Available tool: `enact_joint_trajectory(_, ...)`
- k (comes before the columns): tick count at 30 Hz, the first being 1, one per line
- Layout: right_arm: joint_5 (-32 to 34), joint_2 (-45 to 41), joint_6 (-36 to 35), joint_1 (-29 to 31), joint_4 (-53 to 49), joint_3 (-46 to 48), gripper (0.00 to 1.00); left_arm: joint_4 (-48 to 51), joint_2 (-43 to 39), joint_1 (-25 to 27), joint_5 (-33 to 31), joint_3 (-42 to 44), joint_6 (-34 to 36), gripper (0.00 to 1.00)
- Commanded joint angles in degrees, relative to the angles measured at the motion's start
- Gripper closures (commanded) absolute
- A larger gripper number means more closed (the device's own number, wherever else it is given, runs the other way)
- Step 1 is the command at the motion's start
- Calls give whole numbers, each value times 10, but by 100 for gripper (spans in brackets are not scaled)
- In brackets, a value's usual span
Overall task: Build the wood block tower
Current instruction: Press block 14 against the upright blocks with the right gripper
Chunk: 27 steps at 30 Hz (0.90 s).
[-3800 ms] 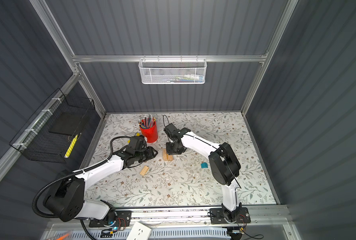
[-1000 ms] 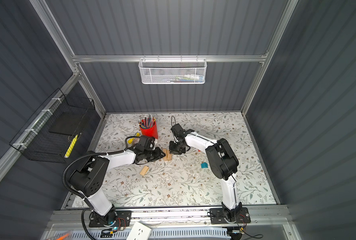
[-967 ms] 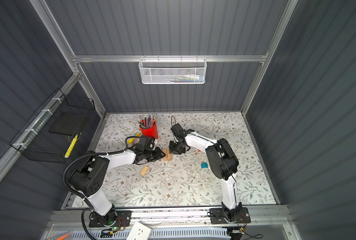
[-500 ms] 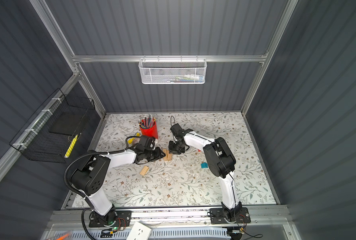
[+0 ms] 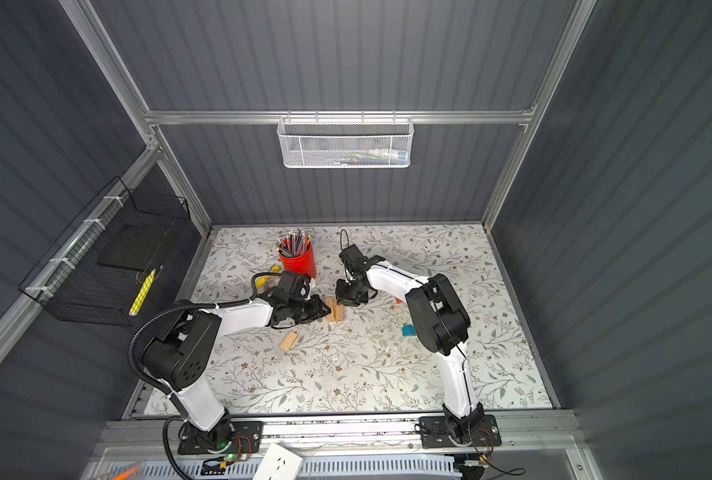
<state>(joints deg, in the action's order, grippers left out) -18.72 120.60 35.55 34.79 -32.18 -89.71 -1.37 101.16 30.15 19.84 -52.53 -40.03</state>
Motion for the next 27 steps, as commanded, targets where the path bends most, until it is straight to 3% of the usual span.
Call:
enact_joint_trajectory(1,-23,12,-5,-3,-1,-15,74,15,11,-5,11,-15,16,76)
enact_joint_trajectory(11,-14,-1,-2,-3,-10,-23,73,19,10,-4,6,-15,17,76)
enact_joint_trajectory(20,-11,-102,-3,-2,17,102,71,19,12,-4,9,-17,20,77)
enact_joint_trajectory(27,-12,-116,-4,23,32,157,72,26,10,-5,6,-13,25,77)
